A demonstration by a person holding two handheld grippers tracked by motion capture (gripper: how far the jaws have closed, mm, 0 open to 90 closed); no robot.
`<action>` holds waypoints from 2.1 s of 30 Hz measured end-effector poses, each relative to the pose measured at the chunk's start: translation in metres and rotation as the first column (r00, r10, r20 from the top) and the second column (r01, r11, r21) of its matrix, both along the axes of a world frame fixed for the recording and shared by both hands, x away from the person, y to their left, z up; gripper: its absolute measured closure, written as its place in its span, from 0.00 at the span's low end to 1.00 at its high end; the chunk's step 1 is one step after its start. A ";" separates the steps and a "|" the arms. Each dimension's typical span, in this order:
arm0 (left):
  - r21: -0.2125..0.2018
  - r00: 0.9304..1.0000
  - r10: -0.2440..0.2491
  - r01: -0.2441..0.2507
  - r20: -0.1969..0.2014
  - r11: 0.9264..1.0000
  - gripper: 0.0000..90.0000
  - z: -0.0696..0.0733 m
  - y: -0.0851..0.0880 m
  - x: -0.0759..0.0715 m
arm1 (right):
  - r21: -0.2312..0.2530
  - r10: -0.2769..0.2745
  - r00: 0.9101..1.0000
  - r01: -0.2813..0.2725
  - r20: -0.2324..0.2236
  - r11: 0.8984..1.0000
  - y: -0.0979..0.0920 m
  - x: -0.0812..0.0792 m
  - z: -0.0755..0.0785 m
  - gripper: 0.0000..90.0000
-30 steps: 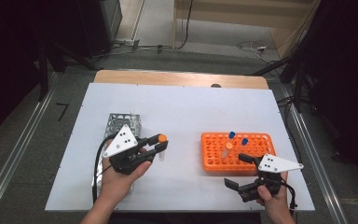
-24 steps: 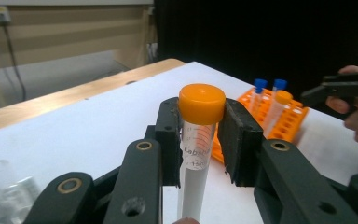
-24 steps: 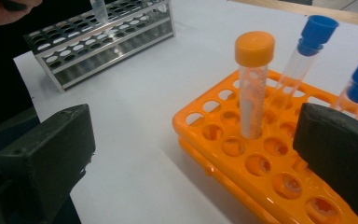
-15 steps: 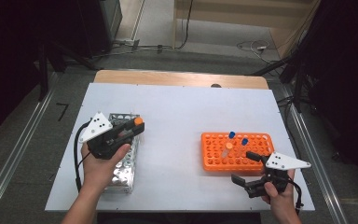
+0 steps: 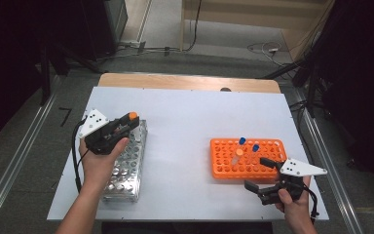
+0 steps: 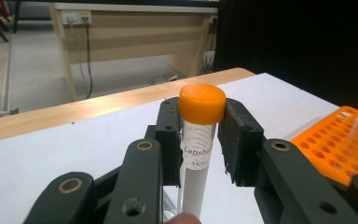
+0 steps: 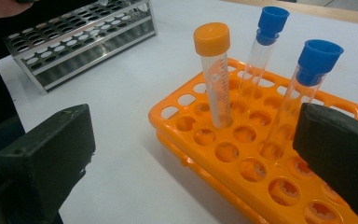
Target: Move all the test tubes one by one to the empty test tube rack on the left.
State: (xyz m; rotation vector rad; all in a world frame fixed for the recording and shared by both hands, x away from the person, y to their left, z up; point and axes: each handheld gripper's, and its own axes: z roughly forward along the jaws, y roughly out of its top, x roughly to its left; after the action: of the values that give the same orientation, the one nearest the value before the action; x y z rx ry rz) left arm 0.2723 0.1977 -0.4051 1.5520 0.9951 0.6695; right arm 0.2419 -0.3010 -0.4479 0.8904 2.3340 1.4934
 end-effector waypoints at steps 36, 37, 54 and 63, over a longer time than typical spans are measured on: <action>0.129 0.986 0.121 -0.106 -0.113 0.986 0.78 -0.025 -0.016 0.006 | -0.010 0.000 1.000 0.000 -0.004 1.000 0.003 0.000 -0.001 0.00; 0.134 0.986 0.117 -0.101 -0.120 0.986 0.78 -0.026 -0.016 0.006 | -0.011 0.002 1.000 -0.002 -0.003 1.000 0.004 -0.001 -0.001 0.00; 0.061 0.984 0.094 -0.086 -0.153 0.994 0.48 -0.022 -0.010 -0.001 | 0.005 0.045 0.999 -0.045 -0.022 0.999 0.011 -0.002 -0.002 0.00; 0.017 0.993 -0.003 0.005 -0.117 1.000 0.23 -0.011 -0.020 -0.020 | 0.050 0.047 0.997 -0.044 -0.060 0.998 0.022 0.002 -0.004 0.09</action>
State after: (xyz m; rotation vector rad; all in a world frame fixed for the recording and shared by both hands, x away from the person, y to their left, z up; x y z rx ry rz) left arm 0.2520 0.1782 -0.4159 1.6230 1.0754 0.5904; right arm 0.2441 -0.2790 -0.4515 0.9138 2.3855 1.5685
